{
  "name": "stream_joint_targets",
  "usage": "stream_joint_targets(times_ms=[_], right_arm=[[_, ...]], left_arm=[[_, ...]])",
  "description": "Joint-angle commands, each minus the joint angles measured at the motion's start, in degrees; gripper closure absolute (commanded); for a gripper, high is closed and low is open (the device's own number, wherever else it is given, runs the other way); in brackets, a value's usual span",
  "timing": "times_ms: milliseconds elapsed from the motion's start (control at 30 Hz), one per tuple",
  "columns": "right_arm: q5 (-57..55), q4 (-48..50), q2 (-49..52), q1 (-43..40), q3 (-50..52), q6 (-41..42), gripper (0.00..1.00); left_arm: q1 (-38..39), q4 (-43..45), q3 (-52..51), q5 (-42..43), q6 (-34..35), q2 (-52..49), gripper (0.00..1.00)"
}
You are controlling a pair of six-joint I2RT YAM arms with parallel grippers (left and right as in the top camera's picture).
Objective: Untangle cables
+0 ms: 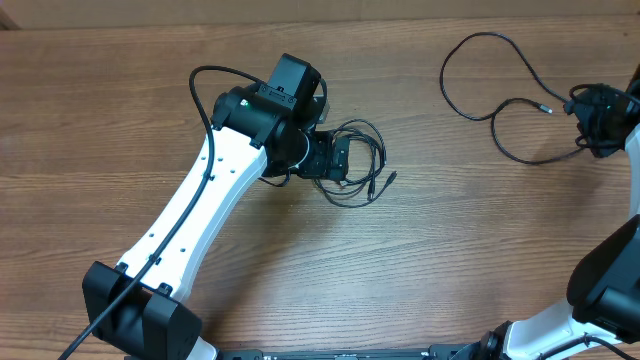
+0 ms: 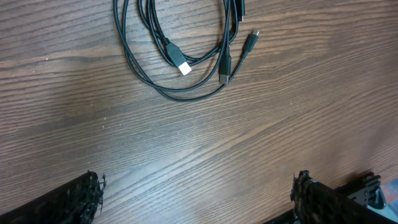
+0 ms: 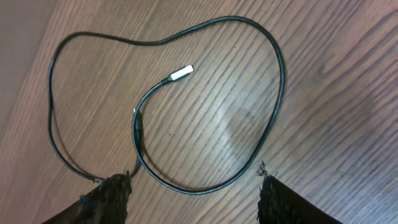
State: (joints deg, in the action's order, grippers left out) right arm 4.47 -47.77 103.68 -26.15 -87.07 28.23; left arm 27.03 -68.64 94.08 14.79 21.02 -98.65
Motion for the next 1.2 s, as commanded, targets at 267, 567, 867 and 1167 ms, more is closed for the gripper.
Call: stream_joint_targets(times_ms=[267,567,867,1167], right_arm=[[1.3,1.5,2.2,9.8,0.3,-11.0,0.27],[0.7,2.3,12.3,14.9,0.5,-18.3,0.05],[-3.4,2.7,15.0,14.9,0.5,-21.5,0.19],[-4.9,3.8,16.3,14.9,0.7,-23.8,0.36]], left_arm=[[0.4,0.1,-0.1,-0.3,-0.2,-0.5,0.0],[0.4,-0.4,-0.1,-0.3,-0.2,-0.5,0.0],[0.4,-0.5,-0.1,-0.3,-0.2,-0.5,0.0],[0.4,-0.2,-0.1,-0.3,-0.2,-0.5,0.0]])
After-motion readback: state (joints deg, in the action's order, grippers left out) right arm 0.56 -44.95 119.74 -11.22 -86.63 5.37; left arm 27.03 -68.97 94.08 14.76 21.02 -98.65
